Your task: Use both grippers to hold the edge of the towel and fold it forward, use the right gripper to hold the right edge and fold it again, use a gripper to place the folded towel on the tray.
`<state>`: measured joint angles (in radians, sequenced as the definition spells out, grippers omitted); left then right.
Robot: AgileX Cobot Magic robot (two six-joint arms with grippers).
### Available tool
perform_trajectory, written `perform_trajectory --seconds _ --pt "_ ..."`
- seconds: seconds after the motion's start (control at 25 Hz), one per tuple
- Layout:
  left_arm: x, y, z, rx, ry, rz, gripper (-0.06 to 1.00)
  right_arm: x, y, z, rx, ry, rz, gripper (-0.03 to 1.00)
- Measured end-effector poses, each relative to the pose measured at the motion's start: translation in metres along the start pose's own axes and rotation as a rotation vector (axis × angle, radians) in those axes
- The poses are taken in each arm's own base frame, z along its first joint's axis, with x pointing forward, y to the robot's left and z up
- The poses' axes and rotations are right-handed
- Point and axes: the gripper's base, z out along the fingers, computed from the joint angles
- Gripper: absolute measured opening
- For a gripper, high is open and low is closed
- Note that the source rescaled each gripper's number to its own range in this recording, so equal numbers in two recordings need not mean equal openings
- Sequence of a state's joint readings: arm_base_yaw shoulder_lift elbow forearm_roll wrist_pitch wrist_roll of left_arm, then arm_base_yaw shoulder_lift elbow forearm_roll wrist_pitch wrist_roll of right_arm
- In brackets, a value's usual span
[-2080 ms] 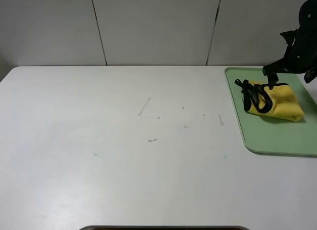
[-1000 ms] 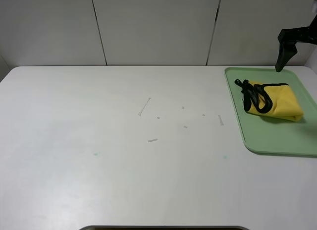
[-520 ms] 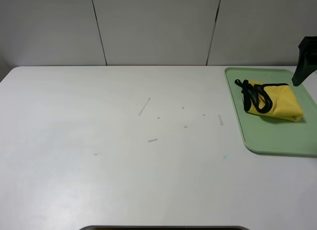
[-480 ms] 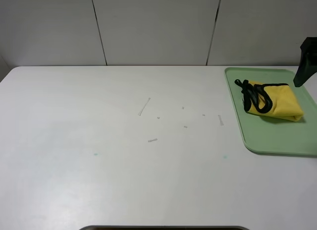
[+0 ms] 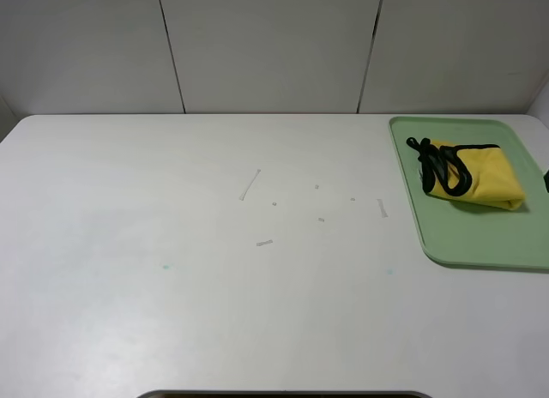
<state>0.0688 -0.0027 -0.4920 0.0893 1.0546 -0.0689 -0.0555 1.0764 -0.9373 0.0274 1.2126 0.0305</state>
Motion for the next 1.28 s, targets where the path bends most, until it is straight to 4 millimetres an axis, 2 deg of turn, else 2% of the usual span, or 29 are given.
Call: perform_trajectory --seconds 0.36,0.6,0.88,1.12,1.28 --pt "0.000 0.000 0.000 0.000 0.000 0.000 1.00 0.061 0.001 -0.019 -0.033 -0.137 0.005 1.00" --pt "0.000 0.000 0.000 0.000 0.000 0.000 1.00 0.104 -0.001 -0.032 -0.046 -0.388 0.000 1.00" --pt "0.000 0.000 0.000 0.000 0.000 0.000 1.00 0.152 -0.003 -0.023 -0.057 -0.659 -0.004 1.00" --pt "0.000 0.000 0.000 0.000 0.000 0.000 1.00 0.179 -0.004 -0.022 -0.063 -0.800 -0.010 1.00" --pt "0.000 0.000 0.000 0.000 0.000 0.000 1.00 0.183 -0.005 -0.022 -0.062 -0.826 -0.012 1.00"
